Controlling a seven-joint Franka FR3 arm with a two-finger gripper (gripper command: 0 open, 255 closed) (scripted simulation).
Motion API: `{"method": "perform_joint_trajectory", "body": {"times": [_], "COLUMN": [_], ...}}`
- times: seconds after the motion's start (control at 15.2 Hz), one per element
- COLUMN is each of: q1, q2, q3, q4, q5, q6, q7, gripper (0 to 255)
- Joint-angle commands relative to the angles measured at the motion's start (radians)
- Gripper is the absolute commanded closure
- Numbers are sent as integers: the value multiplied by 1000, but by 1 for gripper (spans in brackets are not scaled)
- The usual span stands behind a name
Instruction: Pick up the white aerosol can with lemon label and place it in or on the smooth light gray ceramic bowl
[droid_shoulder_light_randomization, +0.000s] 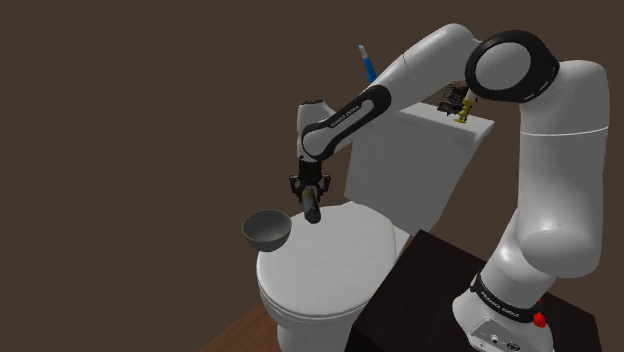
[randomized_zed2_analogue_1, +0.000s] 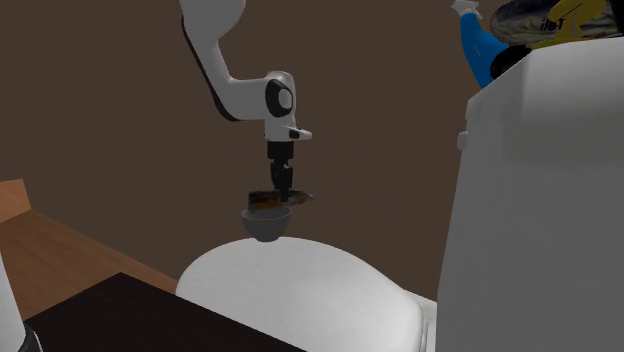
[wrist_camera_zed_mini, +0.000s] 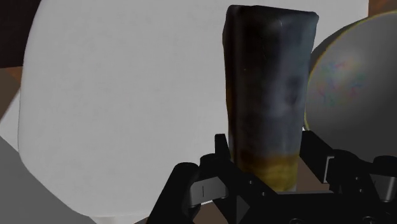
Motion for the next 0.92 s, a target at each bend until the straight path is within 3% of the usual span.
{"method": "perform_joint_trajectory", "body": {"times": [0.0, 0.59, 0.86], "q1": [29, 145, 147], "q2": [49, 285, 316], "q3": [11, 37, 34], "q4": [72, 470, 464], "q5": [-4, -20, -22], "q6": [-23, -187, -151], "q7": [41, 174, 175], "gripper": [255, 255, 255]}}
